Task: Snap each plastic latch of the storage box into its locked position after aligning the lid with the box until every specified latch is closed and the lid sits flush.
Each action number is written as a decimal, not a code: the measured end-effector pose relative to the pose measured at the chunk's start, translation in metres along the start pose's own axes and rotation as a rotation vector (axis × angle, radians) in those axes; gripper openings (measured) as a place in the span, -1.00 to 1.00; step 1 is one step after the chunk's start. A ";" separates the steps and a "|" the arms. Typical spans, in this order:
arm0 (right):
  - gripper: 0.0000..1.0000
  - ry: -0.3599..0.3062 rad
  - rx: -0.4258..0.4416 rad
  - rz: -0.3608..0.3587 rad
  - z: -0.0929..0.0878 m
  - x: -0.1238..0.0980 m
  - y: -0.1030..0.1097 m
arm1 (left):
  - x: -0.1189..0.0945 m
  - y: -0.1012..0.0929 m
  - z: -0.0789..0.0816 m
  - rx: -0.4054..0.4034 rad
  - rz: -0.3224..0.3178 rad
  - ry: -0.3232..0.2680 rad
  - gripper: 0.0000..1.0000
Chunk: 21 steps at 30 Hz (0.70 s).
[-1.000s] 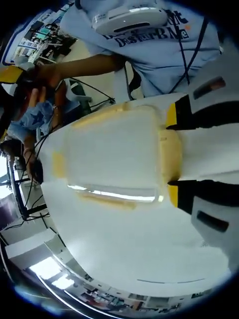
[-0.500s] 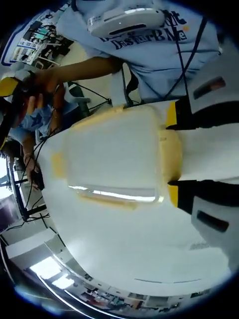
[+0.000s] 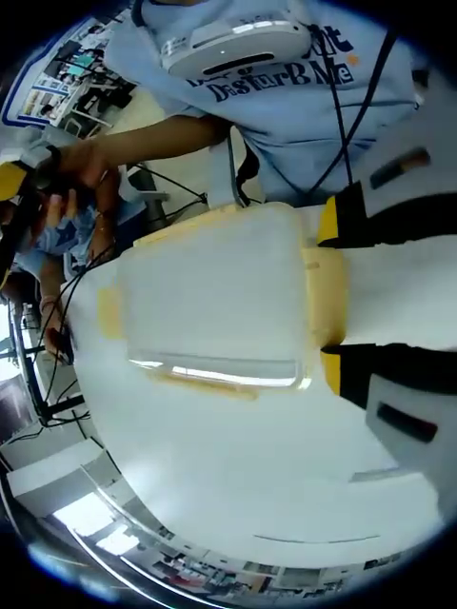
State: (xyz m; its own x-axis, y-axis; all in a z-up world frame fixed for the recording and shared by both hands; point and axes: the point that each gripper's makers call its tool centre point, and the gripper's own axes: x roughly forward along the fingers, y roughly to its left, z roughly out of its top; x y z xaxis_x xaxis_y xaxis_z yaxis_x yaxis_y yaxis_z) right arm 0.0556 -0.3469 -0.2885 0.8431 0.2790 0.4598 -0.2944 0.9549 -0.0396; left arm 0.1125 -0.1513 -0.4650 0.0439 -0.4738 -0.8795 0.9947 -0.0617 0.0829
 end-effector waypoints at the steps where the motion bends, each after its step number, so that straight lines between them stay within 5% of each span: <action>1: 0.84 0.002 -0.001 0.001 0.000 0.000 0.000 | 0.000 -0.001 -0.001 -0.002 -0.001 0.000 -0.23; 21: 0.84 0.005 0.001 0.008 -0.001 0.002 0.002 | -0.011 -0.007 -0.019 -0.010 0.013 0.027 -0.23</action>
State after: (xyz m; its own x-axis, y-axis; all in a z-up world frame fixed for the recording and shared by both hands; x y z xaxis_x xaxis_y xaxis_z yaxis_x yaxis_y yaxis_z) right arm 0.0570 -0.3448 -0.2889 0.8431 0.2875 0.4545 -0.3018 0.9524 -0.0428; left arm 0.1067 -0.1289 -0.4652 0.0592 -0.4510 -0.8906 0.9949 -0.0465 0.0897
